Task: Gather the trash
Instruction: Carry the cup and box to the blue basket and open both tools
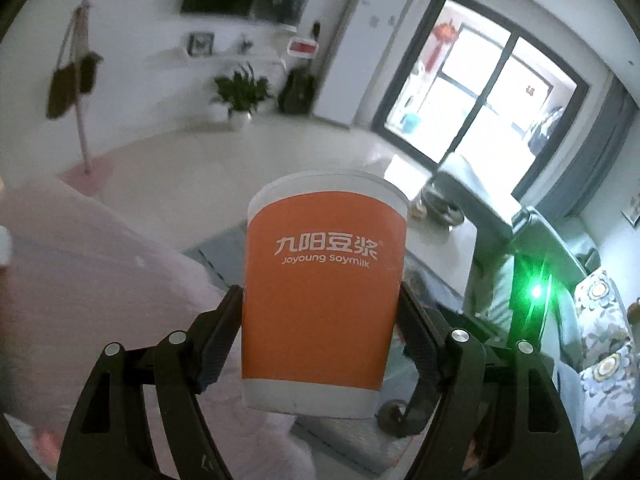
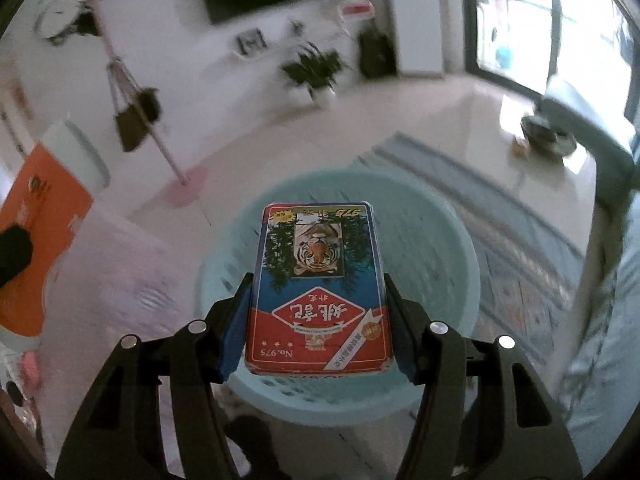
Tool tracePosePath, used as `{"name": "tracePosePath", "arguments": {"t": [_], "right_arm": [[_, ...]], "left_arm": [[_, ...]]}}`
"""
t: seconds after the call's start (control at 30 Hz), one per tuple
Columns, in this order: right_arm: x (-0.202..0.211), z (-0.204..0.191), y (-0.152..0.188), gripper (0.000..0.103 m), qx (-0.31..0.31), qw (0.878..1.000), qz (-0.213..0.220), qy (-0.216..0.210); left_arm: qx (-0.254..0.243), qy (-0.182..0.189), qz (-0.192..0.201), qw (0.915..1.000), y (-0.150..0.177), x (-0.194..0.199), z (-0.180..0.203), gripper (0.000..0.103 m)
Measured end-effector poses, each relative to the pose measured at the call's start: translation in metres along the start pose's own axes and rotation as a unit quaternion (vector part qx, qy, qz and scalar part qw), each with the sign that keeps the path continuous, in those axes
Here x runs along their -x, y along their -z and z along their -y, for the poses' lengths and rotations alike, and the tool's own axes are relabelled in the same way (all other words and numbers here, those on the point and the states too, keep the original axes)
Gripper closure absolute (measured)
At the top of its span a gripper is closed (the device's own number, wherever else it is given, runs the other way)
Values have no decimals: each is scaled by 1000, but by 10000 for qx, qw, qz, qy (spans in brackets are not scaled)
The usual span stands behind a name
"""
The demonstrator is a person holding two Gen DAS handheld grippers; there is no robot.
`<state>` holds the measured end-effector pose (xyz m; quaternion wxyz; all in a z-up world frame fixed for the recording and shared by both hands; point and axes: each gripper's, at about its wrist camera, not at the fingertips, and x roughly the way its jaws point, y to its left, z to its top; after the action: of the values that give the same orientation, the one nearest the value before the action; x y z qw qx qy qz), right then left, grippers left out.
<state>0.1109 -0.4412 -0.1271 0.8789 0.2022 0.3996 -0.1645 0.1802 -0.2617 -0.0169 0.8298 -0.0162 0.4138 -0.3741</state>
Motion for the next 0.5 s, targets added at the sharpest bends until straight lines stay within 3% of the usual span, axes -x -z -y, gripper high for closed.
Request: {"name": "tracePosePath", "arguments": {"t": [0.2,0.5], "right_arm": [[-23,15,21,45,-226,9989,-399,125],[-11,38,18,33,-478,9983,-301,128]], "left_arm": [[-125,-100,-609,9980,19,-48,5,29],[-106,-237,-490,9985,32,-46,10,23]]}}
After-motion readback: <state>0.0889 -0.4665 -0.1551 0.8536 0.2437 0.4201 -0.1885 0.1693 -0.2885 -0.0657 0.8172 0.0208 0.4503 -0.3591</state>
